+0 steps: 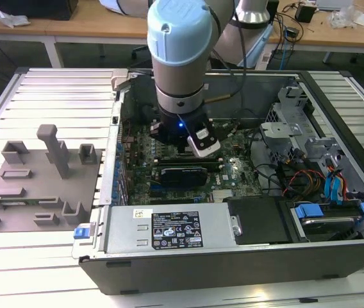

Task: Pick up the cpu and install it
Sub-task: 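Install the second cpu locking lever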

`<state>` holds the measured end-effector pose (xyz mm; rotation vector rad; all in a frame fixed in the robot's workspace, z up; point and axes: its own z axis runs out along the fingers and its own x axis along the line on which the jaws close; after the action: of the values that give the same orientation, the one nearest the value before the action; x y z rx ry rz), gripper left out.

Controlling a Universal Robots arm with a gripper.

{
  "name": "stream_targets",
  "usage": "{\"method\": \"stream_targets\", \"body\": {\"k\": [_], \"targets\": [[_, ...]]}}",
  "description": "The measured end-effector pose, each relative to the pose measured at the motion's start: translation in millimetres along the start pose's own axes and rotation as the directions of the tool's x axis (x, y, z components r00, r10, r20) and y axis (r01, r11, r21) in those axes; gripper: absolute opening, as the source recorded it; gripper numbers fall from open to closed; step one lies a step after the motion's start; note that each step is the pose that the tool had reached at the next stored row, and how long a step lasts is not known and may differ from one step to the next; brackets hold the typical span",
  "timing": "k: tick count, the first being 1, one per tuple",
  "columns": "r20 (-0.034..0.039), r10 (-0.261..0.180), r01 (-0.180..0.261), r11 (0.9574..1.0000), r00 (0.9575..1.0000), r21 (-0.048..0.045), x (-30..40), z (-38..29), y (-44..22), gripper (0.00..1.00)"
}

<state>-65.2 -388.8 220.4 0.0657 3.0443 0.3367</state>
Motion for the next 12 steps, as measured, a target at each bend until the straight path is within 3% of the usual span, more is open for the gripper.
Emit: {"method": "stream_targets", "body": {"k": [6,9,12], "targets": [[-0.0004,-0.001,0.001,0.9999,1.0,0.0152,-21.3,6.3,20.8,0.11],[-0.0001,-0.002,0.002,0.9997,1.0,0.0259,-24.7,8.5,29.1,0.11],[-0.0001,-0.002,0.002,0.9996,1.0,0.0296,-24.9,9.2,32.3,0.11]]}}
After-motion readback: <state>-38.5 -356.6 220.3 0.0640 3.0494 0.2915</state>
